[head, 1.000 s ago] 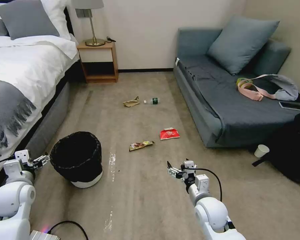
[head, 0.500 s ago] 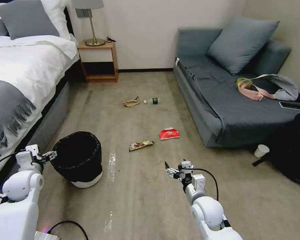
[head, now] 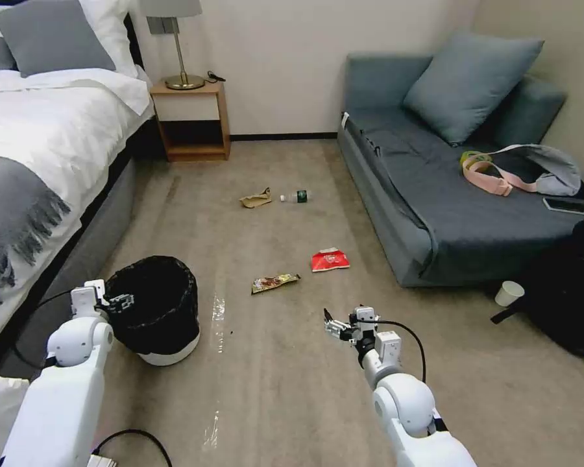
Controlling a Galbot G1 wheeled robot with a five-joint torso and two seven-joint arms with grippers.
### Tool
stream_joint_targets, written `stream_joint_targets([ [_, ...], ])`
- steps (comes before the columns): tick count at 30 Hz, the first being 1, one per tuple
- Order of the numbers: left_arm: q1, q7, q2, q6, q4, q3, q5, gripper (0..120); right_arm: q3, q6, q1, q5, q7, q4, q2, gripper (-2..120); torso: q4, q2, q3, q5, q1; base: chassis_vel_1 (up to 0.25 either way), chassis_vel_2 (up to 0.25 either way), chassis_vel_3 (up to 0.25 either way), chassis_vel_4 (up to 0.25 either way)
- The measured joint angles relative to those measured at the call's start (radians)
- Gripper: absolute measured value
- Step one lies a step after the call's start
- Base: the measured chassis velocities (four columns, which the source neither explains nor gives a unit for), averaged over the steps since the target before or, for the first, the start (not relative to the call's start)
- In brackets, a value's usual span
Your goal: Pick up the trash bin, then pick up the garbage on the floor and place it into the trash bin.
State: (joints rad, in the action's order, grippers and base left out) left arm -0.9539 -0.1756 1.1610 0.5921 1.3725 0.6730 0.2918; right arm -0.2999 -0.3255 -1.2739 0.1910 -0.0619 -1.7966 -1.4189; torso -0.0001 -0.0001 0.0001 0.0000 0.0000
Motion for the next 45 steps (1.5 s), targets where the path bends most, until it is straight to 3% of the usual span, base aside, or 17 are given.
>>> stream_joint_targets([
  [7,0.020,0.000,-0.010,0.011,-0.060,-0.005,-0.032,94,0.009,-0.003,0.007,0.002,-0.002,0.011,-0.010,100,0.0003,0.000,0.000,0.0010,0.000,0.000,0.000,0.000,0.000],
  [18,-0.006,0.031,-0.027,0.021,-0.047,0.022,-0.004,52,0.027,-0.016,0.007,0.002,-0.008,0.008,-0.020,100,0.0003,0.000,0.000,0.0001,0.000,0.000,0.000,0.000,0.000],
  [21,-0.012,0.037,-0.027,0.021,-0.041,0.027,-0.002,49,0.028,-0.017,0.004,0.003,-0.008,0.005,-0.020,100,0.0002,0.000,0.000,0.0001,0.000,0.000,0.000,0.000,0.000],
  [23,-0.027,0.049,-0.026,0.018,-0.031,0.039,0.000,34,0.030,-0.018,-0.002,0.005,-0.010,0.000,-0.019,100,0.0001,0.000,0.000,0.0003,0.000,0.000,0.000,0.000,0.000],
  [27,-0.041,0.054,-0.022,0.013,-0.019,0.054,0.001,27,0.032,-0.019,-0.008,0.009,-0.011,-0.007,-0.017,100,0.0000,0.000,0.000,0.0005,0.000,0.000,0.000,0.000,0.000],
  [28,-0.054,0.057,-0.017,0.008,-0.004,0.066,0.007,19,0.036,-0.019,-0.014,0.010,-0.012,-0.013,-0.017,100,0.0000,0.000,0.000,0.0003,0.000,0.000,0.000,0.000,0.000],
  [33,-0.075,0.056,-0.007,0.005,0.031,0.085,0.024,11,0.037,-0.019,-0.025,0.012,-0.014,-0.017,-0.015,100,-0.0002,0.000,0.000,-0.0003,0.000,0.000,0.000,0.000,0.000],
  [40,-0.126,0.038,0.006,0.000,0.110,0.117,0.035,10,0.036,-0.017,-0.032,0.028,-0.018,-0.022,-0.014,100,-0.0003,0.000,0.000,-0.0020,0.000,0.000,0.000,0.000,0.000],
  [45,-0.157,0.022,0.010,0.000,0.171,0.144,0.039,8,0.040,-0.015,-0.037,0.029,-0.018,-0.025,-0.018,100,-0.0001,0.000,0.000,-0.0009,0.000,0.000,0.000,0.000,0.000],
])
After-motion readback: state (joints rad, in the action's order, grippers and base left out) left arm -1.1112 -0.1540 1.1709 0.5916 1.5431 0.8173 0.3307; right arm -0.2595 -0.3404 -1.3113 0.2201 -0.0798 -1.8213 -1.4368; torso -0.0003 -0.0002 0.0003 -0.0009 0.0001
